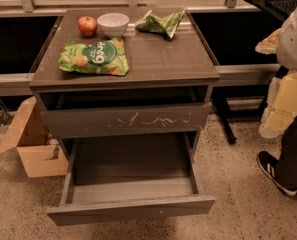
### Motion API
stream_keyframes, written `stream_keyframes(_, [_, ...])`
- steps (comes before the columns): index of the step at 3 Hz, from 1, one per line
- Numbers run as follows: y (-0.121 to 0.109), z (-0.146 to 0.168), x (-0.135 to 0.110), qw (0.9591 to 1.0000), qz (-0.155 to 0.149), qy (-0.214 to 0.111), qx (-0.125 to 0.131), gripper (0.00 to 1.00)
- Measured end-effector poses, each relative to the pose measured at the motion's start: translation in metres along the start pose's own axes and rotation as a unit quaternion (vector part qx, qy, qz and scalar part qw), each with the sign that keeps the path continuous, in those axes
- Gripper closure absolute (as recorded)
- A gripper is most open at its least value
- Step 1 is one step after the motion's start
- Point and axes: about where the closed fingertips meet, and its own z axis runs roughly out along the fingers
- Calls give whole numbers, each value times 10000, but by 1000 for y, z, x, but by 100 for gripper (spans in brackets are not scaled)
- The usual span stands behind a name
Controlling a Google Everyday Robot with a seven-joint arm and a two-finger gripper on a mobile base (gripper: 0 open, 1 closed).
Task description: Place green rice chip bag into middle drawer
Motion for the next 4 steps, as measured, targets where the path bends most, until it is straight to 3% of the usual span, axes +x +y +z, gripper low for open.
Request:
stream_keyframes(1, [0,0,0,10000,-2,-4,7,0])
stream_keyframes(2, [-17,8,-15,9999,-95,-86,9,0])
stream_keyframes(4, [-81,47,-74,9979,-246,-592,59,0])
